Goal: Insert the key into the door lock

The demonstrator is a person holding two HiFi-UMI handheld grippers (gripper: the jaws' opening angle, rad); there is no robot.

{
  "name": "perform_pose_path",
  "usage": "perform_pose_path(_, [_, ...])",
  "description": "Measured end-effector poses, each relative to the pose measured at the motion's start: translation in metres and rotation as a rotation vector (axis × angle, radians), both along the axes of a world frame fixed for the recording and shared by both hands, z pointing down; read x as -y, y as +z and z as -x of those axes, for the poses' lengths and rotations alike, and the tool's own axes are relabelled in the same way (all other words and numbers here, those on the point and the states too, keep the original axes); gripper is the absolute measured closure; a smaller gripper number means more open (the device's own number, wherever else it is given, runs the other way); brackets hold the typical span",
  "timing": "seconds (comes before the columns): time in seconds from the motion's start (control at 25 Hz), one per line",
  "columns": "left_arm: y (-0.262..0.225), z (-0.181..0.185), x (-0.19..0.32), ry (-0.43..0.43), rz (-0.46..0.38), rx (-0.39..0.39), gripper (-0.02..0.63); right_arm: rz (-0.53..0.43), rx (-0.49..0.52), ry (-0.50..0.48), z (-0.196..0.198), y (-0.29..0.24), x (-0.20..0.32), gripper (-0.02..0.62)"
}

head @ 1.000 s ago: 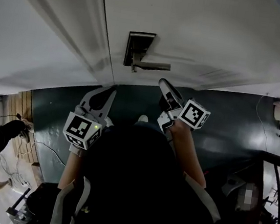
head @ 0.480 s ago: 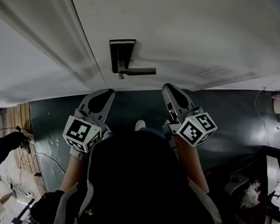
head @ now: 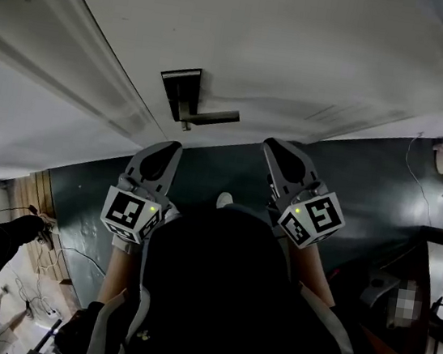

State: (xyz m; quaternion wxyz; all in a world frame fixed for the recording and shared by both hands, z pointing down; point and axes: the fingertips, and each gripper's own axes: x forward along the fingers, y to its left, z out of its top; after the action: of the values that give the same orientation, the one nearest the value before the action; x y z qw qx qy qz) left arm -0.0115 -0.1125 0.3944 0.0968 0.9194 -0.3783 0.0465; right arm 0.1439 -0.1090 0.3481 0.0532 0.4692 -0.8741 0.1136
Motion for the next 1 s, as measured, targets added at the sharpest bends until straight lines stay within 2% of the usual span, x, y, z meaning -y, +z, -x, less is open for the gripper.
perform_pose_path(0.32, [-0.008,0.003,0.002,-0.007,-0.037,0.012,0.597,-0.035,-0.064,-0.018,0.006,0.000,-0.006,0.565])
perform_pose_path(1.0, [-0.007,-0.001,-0.004,-0.032,-0.034,0.036,0.597,-0.004,-0.057,-0.043,0.004,0.008,-0.010,0.565])
